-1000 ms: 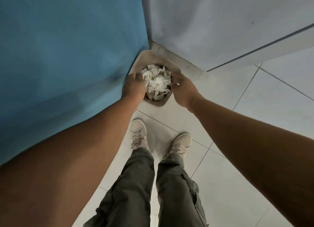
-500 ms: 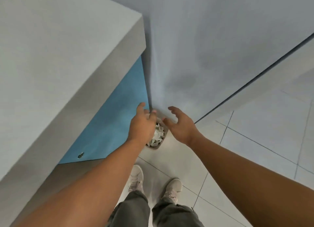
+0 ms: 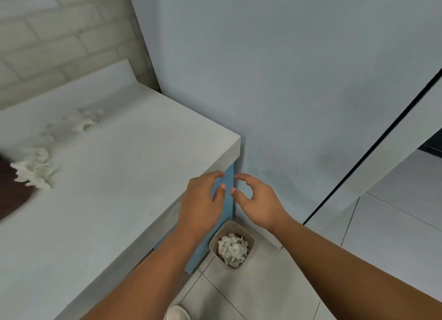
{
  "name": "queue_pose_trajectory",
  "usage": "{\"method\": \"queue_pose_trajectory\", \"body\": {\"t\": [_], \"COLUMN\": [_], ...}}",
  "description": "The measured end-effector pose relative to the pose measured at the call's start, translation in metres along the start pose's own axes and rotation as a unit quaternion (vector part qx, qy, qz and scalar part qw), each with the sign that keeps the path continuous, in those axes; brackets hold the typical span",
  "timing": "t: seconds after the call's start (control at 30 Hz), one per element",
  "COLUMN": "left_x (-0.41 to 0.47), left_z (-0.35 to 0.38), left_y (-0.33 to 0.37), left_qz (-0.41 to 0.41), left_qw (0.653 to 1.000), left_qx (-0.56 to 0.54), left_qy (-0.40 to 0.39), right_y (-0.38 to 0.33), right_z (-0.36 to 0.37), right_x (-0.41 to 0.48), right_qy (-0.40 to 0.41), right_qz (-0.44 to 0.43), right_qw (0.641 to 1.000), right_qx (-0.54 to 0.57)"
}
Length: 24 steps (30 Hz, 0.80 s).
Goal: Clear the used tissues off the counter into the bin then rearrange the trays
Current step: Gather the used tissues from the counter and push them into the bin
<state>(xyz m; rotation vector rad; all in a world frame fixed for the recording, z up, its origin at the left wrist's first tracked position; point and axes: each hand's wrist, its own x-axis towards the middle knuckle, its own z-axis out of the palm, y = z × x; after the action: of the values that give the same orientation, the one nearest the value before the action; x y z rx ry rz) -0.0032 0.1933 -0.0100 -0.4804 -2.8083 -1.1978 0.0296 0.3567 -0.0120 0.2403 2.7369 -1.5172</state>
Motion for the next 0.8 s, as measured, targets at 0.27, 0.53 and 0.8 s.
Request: {"method": "queue_pose_trajectory", "body": {"t": [0.27, 0.53, 0.8], "left_x": [0.002, -0.011, -0.029], "left_z": [-0.111, -0.214, -0.286], "left_y": [-0.014, -0.095, -0.192], "left_qz": [-0.032, -0.103, -0.168], "left_qw": [0.993, 0.977, 0.96], "left_qx": [0.061, 0.119, 0.153], "left_qy": [0.093, 0.145, 0.161], "right_y": [-0.097, -0.173, -0.233], "right_z": [0.029, 0.108, 0.217], "right_x": [0.036, 0.066, 0.097], "right_qy": [-0.042, -0.105, -0.181], "right_qz": [-0.133, -0.192, -0.19], "right_qw": [0.988, 0.971, 0.956], "right_qx": [-0.07, -0.096, -0.129]}}
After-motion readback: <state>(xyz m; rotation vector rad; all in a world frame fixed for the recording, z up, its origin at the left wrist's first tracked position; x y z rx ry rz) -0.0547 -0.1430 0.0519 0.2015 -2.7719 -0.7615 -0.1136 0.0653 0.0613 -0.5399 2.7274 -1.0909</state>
